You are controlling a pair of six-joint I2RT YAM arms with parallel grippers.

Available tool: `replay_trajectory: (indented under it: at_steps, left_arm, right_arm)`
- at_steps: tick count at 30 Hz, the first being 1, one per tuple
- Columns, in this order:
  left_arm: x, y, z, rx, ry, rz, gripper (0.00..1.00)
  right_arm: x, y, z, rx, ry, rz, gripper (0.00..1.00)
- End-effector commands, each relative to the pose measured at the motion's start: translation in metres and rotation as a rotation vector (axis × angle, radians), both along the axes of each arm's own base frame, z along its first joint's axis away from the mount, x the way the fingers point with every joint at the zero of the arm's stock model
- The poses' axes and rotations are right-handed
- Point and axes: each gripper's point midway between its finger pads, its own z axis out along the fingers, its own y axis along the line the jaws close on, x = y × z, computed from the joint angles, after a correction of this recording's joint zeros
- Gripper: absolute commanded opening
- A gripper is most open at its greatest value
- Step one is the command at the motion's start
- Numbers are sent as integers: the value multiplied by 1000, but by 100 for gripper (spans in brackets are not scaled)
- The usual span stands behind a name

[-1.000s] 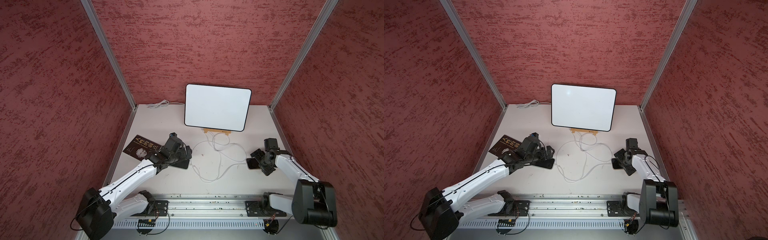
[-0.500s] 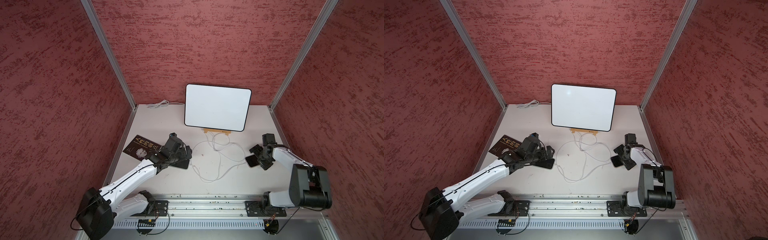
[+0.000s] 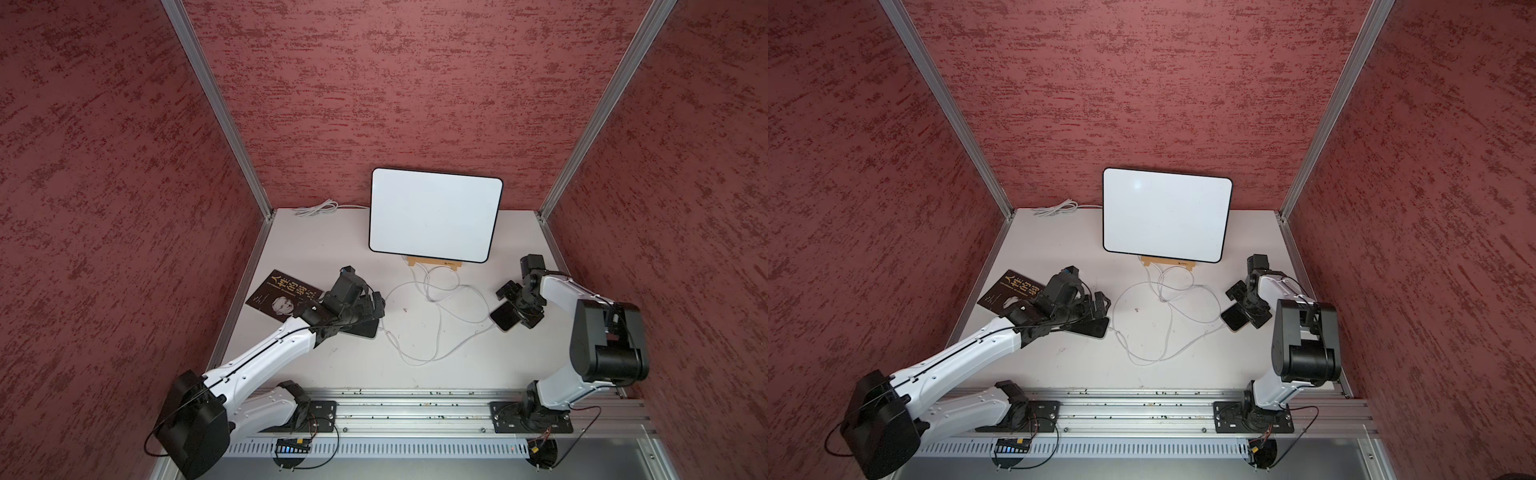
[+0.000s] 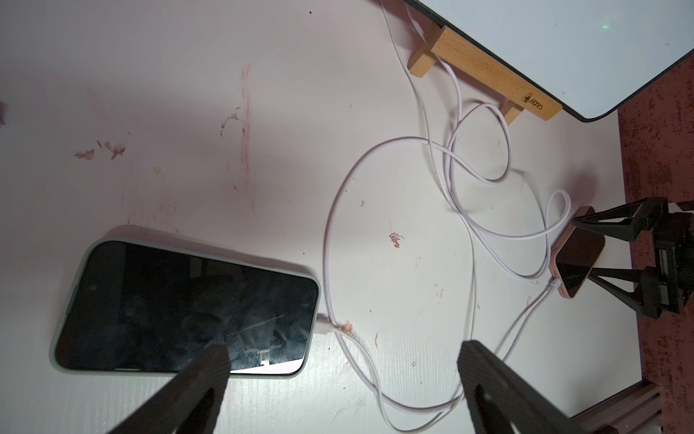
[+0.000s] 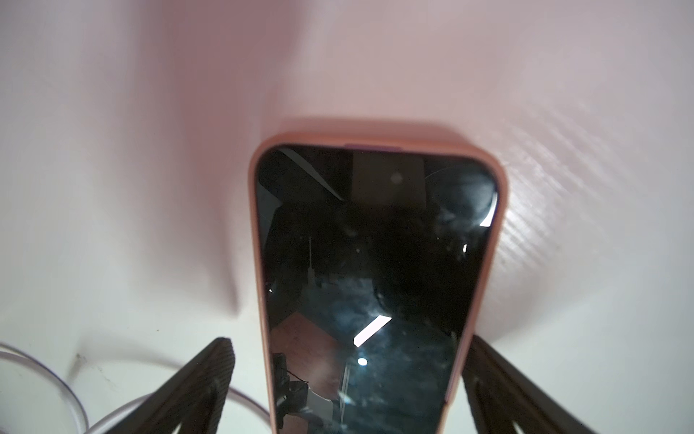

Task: Unplug the charging cable from the phone
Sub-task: Adjust the phone at the center of the board, then pick up the phone at the center of the board.

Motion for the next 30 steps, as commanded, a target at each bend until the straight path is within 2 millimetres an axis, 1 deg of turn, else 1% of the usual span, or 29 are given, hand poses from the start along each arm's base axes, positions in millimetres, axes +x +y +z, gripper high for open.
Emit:
replay_trajectory:
  at_steps: [1, 5, 14, 18, 21, 25, 28, 30]
  left_arm:
    - [1, -4, -4, -14, 4, -4, 100]
    - [1, -5, -6, -19, 8, -6, 100]
    - [-3, -2, -12, -16, 18, -3, 100]
    - [-4, -1, -14, -16, 22, 1, 100]
    - [-5, 0, -15, -13, 24, 4, 100]
    - [-5, 1, -17, -14, 26, 11, 100]
    - [-5, 0, -19, -16, 29, 11, 100]
    - [-6, 0, -19, -15, 32, 12, 100]
  right_arm:
    - [-14, -6, -5, -30, 77, 23, 99]
    - [-17, -6, -10, -28, 111, 29, 99]
    - [-11, -1, -20, 10, 131, 12, 98]
    - [-7, -1, -23, 15, 136, 5, 95]
    - [-4, -1, -20, 16, 126, 0, 93]
    - [1, 0, -16, 26, 107, -5, 86]
    - [3, 2, -15, 34, 99, -7, 77]
    - [3, 2, -15, 40, 100, -11, 76]
